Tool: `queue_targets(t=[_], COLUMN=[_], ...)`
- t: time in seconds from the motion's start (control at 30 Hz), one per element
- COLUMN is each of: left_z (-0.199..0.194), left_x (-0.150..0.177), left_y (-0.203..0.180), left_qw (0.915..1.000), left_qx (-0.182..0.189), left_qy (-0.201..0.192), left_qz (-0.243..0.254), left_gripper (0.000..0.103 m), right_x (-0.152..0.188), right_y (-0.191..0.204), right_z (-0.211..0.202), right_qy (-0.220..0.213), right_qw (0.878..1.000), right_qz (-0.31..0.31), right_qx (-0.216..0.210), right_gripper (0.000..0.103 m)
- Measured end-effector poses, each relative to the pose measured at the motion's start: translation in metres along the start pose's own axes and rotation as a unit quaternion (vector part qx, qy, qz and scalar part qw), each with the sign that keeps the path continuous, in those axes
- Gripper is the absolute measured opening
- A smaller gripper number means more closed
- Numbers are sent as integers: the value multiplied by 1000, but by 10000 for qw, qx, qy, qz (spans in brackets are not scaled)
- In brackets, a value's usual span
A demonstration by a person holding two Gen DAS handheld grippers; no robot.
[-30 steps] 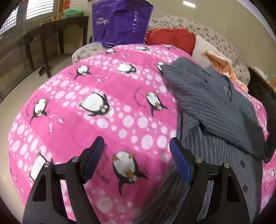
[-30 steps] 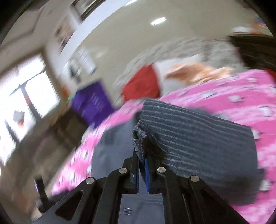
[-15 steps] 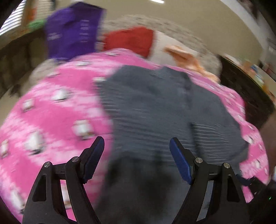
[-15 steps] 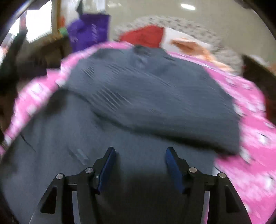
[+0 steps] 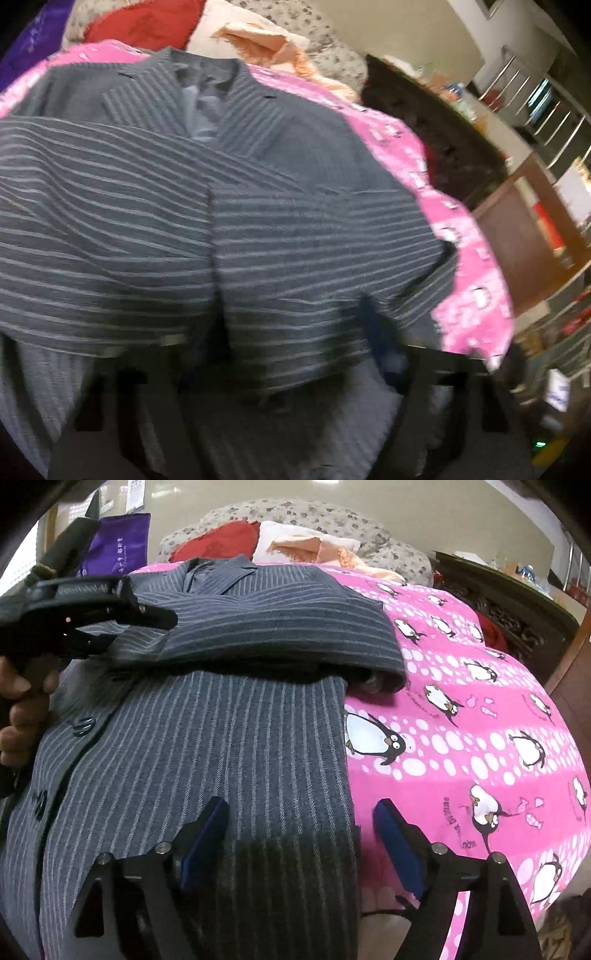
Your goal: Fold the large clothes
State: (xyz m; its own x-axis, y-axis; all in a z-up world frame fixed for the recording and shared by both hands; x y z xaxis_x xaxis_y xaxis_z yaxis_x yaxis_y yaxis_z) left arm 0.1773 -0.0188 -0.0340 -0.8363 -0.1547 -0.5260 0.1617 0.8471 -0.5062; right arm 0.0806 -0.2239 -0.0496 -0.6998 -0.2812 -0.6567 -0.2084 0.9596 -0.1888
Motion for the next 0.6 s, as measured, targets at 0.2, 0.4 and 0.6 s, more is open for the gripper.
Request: queue_targets(t=[0.2, 0.4, 0.6], left_z=[-17, -110, -200], left_x=[-9, -30, -24], left_y=[-28, -47, -14], left_qw=[9974, 9856, 9693], left_qx=[-345, -188, -461], left_qy=[-461, -1577, -2348], left_qz=[435, 590, 562], left_gripper=[7, 6, 6], right_x=[6, 10, 9], right_y=[-14, -12, -14], right_z=[3, 1, 4], right_qy=[69, 59, 74], right_qw=[9989, 9987, 9983], right_qz=[349, 381, 446], right_qx=[-320, -340, -376], right_gripper=[85, 85, 85])
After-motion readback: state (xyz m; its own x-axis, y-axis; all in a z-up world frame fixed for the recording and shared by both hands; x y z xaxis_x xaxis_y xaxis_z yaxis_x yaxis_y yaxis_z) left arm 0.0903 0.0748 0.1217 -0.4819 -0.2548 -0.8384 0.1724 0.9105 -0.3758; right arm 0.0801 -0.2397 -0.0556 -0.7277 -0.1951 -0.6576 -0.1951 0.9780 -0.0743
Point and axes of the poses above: each gripper's, at about its wrist camera, not at the fingertips, and z roughly the way its jaws point, y to its left, x to its underside, the point moved 1 cm from there along z, roughly the way its jaws point, and after that the axes turned 3 degrees about -z, right-handed, at the moved point
